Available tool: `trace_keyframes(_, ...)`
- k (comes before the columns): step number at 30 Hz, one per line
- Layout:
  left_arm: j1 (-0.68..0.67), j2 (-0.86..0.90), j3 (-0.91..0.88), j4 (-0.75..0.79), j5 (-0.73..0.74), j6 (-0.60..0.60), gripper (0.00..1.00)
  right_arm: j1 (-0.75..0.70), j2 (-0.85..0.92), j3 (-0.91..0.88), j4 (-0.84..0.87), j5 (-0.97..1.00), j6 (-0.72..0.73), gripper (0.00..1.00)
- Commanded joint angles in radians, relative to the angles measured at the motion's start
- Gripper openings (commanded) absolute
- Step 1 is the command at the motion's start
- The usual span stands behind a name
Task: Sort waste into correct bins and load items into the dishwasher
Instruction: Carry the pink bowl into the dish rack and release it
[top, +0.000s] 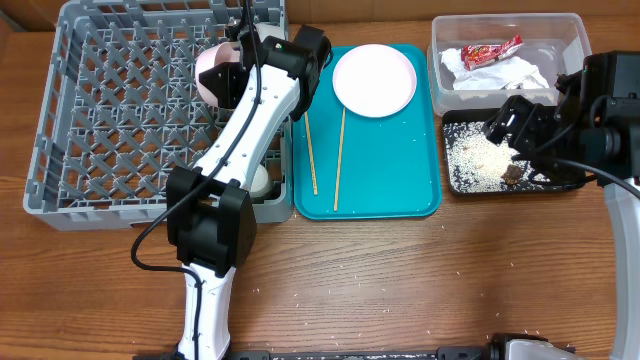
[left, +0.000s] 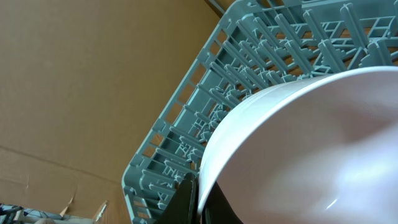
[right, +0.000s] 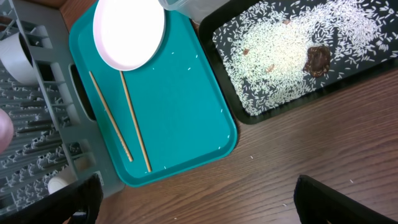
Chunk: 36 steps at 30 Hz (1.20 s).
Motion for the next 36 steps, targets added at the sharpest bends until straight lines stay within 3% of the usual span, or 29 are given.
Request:
trace_keyframes(1,0.003,0.03,0.007,0.001,-0.042,-0.018,0.04,-0.001,-0.002,0.011,0.005,0.01,-0.003,1.0)
trace_keyframes(30,0.005,0.109,0.0,0.023,-0.051,-0.005,0.04,-0.001,-0.002,0.011,0.005,0.01,-0.003,1.0)
trace_keyframes(36,-0.024,0.109,0.0,0.015,-0.141,0.047,0.04,-0.001,-0.002,0.011,0.005,0.01,-0.003,1.0)
